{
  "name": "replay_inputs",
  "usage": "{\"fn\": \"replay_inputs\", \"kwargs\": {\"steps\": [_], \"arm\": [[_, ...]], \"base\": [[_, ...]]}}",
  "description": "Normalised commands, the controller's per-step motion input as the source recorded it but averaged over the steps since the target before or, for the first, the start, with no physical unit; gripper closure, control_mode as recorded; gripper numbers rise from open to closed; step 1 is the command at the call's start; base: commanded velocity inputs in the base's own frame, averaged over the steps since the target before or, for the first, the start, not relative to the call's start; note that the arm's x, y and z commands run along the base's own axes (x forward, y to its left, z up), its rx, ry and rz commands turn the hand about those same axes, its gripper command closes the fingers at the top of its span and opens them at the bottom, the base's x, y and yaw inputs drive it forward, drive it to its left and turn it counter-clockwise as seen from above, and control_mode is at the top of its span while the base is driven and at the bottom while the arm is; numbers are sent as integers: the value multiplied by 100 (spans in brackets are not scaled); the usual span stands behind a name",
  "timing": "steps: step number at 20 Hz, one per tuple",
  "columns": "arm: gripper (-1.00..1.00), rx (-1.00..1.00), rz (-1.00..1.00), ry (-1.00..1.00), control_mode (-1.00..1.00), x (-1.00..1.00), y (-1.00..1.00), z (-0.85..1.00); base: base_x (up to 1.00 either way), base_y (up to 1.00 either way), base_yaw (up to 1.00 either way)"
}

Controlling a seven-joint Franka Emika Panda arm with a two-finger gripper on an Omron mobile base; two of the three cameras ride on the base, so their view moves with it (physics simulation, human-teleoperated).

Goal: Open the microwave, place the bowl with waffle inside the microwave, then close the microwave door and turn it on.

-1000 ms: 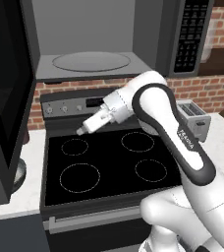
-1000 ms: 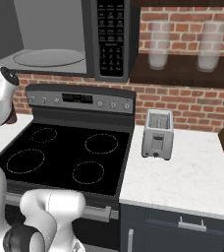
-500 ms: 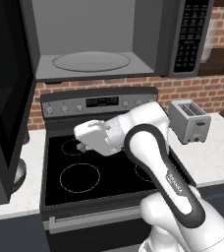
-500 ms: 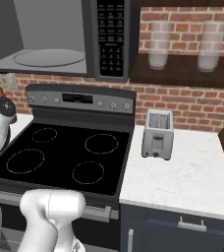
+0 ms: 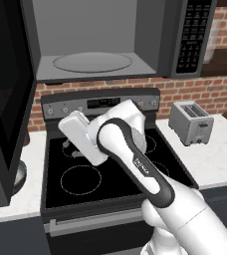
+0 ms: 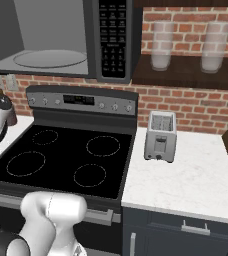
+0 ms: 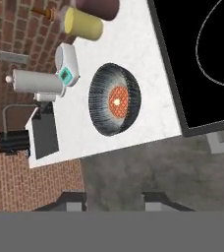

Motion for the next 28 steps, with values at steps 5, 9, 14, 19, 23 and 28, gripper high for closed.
{"fn": "replay_inputs", "kwargs": {"steps": [5, 9, 14, 19, 23, 28], "arm": [[-100, -9, -15, 40, -100, 57, 43, -47], [-100, -14, -4, 38, -100, 55, 37, -61], [-100, -19, 0, 31, -100, 57, 59, -53], [-100, -21, 4, 5, -100, 50, 76, -14], [-100, -27, 15, -5, -100, 10, 55, -25], [-100, -27, 15, -1, -100, 0, 6, -52]], "base": [[0, 0, 0], [0, 0, 0], [0, 0, 0], [0, 0, 0], [0, 0, 0], [0, 0, 0]]}}
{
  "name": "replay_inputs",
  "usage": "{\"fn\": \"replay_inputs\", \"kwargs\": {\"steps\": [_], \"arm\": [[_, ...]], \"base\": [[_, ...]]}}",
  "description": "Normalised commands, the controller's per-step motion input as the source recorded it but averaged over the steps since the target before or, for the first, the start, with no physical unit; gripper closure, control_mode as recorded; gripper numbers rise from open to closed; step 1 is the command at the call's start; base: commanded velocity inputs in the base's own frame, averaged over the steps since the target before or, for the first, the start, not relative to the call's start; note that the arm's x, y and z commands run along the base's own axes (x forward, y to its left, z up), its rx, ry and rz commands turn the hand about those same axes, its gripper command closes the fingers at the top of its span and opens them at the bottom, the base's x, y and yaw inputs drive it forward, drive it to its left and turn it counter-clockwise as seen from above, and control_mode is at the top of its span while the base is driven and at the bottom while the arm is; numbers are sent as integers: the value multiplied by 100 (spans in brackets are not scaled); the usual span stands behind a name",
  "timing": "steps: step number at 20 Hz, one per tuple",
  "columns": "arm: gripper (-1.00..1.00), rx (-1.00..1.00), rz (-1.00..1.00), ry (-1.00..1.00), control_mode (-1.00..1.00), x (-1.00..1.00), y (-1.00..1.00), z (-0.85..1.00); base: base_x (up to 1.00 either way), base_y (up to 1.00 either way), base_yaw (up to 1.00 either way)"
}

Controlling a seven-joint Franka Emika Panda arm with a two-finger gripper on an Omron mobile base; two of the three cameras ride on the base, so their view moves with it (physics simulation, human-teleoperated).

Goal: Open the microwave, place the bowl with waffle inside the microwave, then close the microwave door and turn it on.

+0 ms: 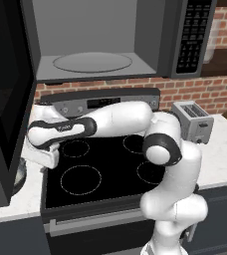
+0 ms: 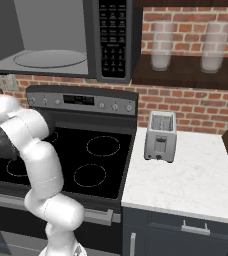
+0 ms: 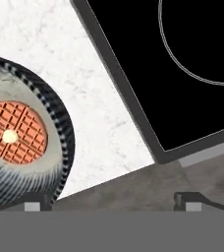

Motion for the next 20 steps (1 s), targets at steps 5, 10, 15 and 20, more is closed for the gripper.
{"fn": "replay_inputs", "kwargs": {"steps": [5, 10, 15, 20], "arm": [[-100, -17, 14, -7, -100, 0, 1, -39], [-100, -3, 13, -25, -100, 1, 6, -6], [-100, 0, 11, -17, -100, 10, 9, -11], [-100, 0, 9, 0, -100, -1, -15, -46]], "base": [[0, 0, 0], [0, 0, 0], [0, 0, 0], [0, 0, 0]]}}
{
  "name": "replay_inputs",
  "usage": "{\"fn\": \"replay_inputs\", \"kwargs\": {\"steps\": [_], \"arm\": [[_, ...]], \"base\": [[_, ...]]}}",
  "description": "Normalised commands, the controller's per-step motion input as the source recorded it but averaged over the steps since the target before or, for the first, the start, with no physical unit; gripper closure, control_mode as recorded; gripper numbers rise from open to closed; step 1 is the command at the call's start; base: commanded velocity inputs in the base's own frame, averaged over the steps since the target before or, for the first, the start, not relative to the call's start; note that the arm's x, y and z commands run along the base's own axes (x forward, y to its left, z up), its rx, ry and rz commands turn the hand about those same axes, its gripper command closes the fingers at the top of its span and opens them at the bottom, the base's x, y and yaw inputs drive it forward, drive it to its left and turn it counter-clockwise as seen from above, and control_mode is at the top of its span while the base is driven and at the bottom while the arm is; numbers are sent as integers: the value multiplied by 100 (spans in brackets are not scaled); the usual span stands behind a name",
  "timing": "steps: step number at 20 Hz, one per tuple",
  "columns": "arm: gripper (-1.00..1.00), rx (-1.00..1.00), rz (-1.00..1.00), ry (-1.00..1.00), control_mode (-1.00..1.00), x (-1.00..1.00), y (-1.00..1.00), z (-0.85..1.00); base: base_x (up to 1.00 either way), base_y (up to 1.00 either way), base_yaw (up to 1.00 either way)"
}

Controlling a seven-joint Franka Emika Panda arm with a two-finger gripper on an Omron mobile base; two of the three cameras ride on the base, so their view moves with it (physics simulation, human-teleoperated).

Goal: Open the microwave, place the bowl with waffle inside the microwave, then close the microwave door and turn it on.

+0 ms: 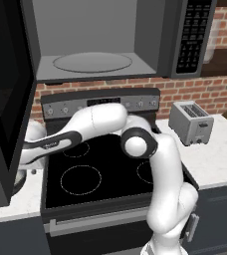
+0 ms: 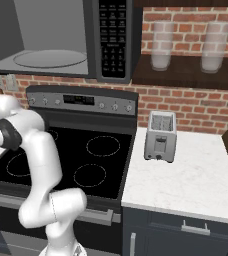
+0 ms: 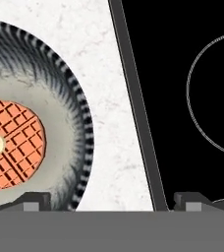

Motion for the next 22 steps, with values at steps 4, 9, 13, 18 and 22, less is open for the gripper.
{"fn": "replay_inputs", "kwargs": {"steps": [4, 9, 13, 18, 22], "arm": [[-100, 0, 13, -3, -100, 0, -6, -37], [-100, 0, 16, -9, -100, 14, 0, -14], [-100, 0, 16, -3, -100, 37, 0, -22], [-100, 0, 13, 0, -100, 45, 0, -22], [-100, 0, 7, 0, -100, 55, 15, -3]], "base": [[0, 0, 0], [0, 0, 0], [0, 0, 0], [0, 0, 0], [0, 0, 0]]}}
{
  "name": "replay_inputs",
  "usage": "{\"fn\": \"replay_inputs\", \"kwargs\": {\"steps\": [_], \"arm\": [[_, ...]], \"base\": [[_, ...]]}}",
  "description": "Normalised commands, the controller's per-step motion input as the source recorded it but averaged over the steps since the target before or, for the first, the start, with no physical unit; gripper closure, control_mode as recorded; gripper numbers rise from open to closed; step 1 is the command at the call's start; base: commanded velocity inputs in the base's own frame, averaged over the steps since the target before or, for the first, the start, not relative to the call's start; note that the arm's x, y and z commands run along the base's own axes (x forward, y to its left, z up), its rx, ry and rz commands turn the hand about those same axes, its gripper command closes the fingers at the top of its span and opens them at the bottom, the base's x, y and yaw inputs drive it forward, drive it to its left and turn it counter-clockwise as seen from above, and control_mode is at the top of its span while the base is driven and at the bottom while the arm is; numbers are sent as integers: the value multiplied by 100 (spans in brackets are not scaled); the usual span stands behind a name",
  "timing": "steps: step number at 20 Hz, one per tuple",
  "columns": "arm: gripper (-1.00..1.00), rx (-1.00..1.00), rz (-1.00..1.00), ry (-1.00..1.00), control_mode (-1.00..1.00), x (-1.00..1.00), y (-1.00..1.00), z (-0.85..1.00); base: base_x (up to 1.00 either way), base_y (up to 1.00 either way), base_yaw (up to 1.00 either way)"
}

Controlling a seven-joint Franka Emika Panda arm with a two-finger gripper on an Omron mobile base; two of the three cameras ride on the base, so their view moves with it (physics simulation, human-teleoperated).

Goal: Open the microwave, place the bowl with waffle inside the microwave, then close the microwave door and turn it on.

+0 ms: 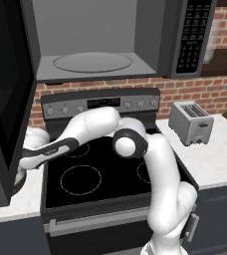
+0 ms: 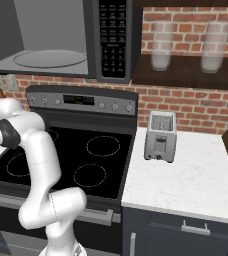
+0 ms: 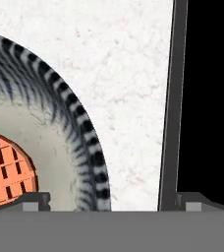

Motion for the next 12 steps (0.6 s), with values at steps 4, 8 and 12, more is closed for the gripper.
{"fn": "replay_inputs", "kwargs": {"steps": [4, 8, 12], "arm": [[-100, 0, 3, 0, -100, 17, 32, 0], [-100, 0, 3, 0, -100, 0, 18, -20], [-100, 0, 3, 0, -100, -3, 13, -36]], "base": [[0, 0, 0], [0, 0, 0], [0, 0, 0]]}}
